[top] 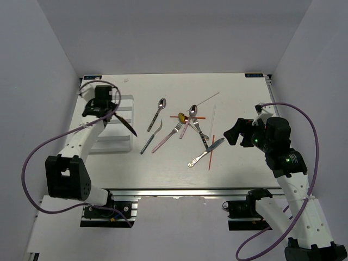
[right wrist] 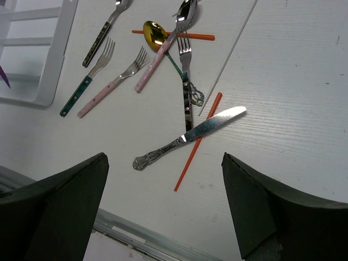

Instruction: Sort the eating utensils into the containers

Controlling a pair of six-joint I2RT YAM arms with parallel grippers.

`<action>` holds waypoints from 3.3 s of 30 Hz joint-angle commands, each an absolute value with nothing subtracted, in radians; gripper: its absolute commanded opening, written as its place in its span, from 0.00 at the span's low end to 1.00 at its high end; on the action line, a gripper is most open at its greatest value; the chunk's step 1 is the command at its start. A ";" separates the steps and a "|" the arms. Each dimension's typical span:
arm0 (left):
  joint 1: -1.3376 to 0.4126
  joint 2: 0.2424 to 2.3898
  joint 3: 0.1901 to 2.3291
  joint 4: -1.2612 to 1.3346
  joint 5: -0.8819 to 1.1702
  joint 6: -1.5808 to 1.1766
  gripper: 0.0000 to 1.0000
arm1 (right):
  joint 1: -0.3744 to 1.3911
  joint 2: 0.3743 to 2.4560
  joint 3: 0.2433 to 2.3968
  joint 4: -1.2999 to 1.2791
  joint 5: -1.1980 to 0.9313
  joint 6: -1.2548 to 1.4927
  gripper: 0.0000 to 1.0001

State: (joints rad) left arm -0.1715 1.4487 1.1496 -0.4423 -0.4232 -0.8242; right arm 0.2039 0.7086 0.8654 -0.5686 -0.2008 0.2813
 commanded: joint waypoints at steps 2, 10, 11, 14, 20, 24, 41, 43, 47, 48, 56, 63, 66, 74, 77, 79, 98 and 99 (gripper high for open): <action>0.025 1.358 1.120 -0.526 -0.569 -1.044 0.00 | 0.204 0.695 0.859 -0.534 -0.253 0.282 0.89; 0.126 1.256 1.008 -0.583 -0.779 -1.311 0.00 | 0.207 0.680 0.850 -0.526 -0.298 0.285 0.89; 0.126 1.250 0.977 -0.578 -0.779 -1.322 0.00 | 0.213 0.680 0.847 -0.525 -0.298 0.285 0.89; 0.126 1.207 0.913 -0.554 -0.805 -1.371 0.00 | 0.225 0.686 0.841 -0.515 -0.301 0.288 0.89; 0.126 1.216 0.816 -0.448 -0.842 -1.402 0.00 | 0.270 0.693 0.853 -0.532 -0.269 0.278 0.89; 0.126 1.204 0.784 -0.414 -0.861 -1.425 0.00 | 0.291 0.693 0.851 -0.546 -0.235 0.268 0.89; 0.126 1.203 0.634 -0.318 -0.795 -1.445 0.00 | 0.313 0.695 0.845 -0.540 -0.210 0.267 0.89; 0.126 1.209 0.624 -0.322 -0.792 -1.451 0.00 | 0.313 0.696 0.844 -0.540 -0.210 0.267 0.89; 0.126 1.215 0.585 -0.255 -0.787 -1.447 0.07 | 0.314 0.696 0.842 -0.541 -0.207 0.267 0.89; 0.126 1.213 0.569 -0.235 -0.782 -1.439 0.08 | 0.316 0.695 0.842 -0.543 -0.207 0.267 0.89; 0.126 1.217 0.594 -0.232 -0.759 -1.416 0.80 | 0.321 0.701 0.844 -0.543 -0.199 0.265 0.89; 0.126 1.164 0.662 -0.212 -0.697 -1.252 0.98 | 0.319 0.747 0.857 -0.535 -0.206 0.354 0.89; 0.117 1.209 0.803 -0.236 -0.544 -1.063 0.98 | 0.365 0.831 0.871 -0.540 -0.148 0.429 0.89; -0.148 1.252 1.032 -0.480 -0.443 -0.728 0.98 | 0.613 1.118 0.861 -0.525 0.380 0.616 0.89; -0.256 1.217 1.020 -0.503 -0.385 -0.651 0.98 | 0.708 1.135 0.816 -0.509 0.564 0.803 0.89; -0.330 1.204 0.996 -0.529 -0.399 -0.611 0.98 | 0.778 1.167 0.802 -0.496 0.652 0.921 0.89; -0.383 0.996 0.848 -0.589 -0.577 -0.443 0.98 | 0.913 1.700 0.994 -0.663 0.677 1.427 0.66; -0.383 0.997 0.847 -0.586 -0.571 -0.442 0.98 | 0.913 1.707 0.996 -0.661 0.680 1.428 0.65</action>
State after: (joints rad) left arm -0.3843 1.0100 0.8570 -0.5980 -0.5690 -0.4664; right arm 0.9085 1.6913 1.0054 -0.7033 0.6655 1.3636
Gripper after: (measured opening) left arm 0.982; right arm 0.654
